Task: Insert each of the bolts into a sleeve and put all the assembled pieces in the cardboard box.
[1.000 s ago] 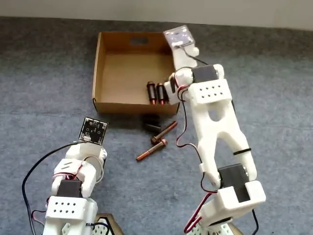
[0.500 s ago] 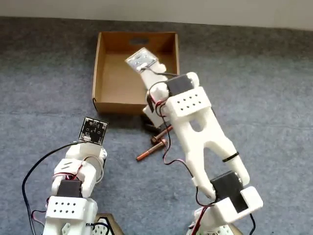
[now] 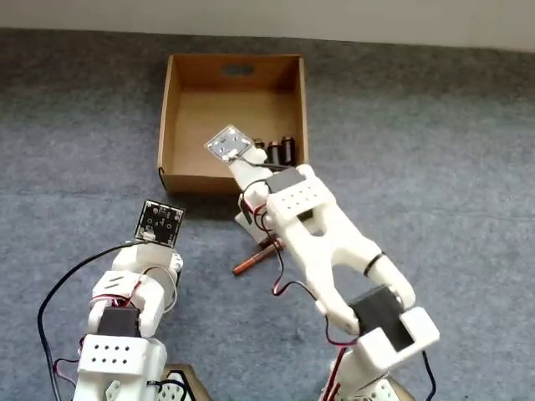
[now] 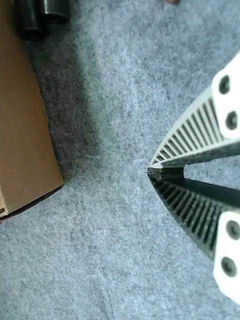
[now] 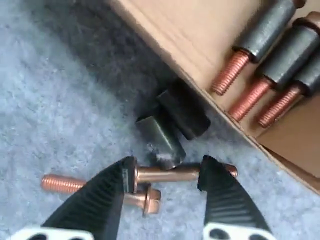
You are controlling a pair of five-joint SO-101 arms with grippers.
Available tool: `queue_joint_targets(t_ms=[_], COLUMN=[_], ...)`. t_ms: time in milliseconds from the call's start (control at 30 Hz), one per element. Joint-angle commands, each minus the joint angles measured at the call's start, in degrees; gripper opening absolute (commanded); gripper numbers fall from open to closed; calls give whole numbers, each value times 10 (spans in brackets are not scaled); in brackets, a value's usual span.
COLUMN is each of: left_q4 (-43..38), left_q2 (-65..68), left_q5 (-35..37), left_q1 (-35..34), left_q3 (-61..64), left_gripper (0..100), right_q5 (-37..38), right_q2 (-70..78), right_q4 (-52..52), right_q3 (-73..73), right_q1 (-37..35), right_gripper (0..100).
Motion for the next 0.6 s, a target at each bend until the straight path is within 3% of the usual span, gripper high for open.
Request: queue_joint_targets(t_ms=[0,233,433,567], left_q4=[-12,-12,-13,-13], left_q2=[-5,-5,-5,-5], left_q5=[-6,-6,-6,-6], left_q1=[7,7,7,7], left_q3=[3,3,3,3], left_gripper=[11,11,11,11], right_q5=[7,6,5,4], right_q2=[29,70,70,65], right_q4=[-19,-15,-5,-3], right_q3=[-22,-48,-45,-48], right_q1=[-3,-8,-37,-35], right_gripper=[205,200,16,6])
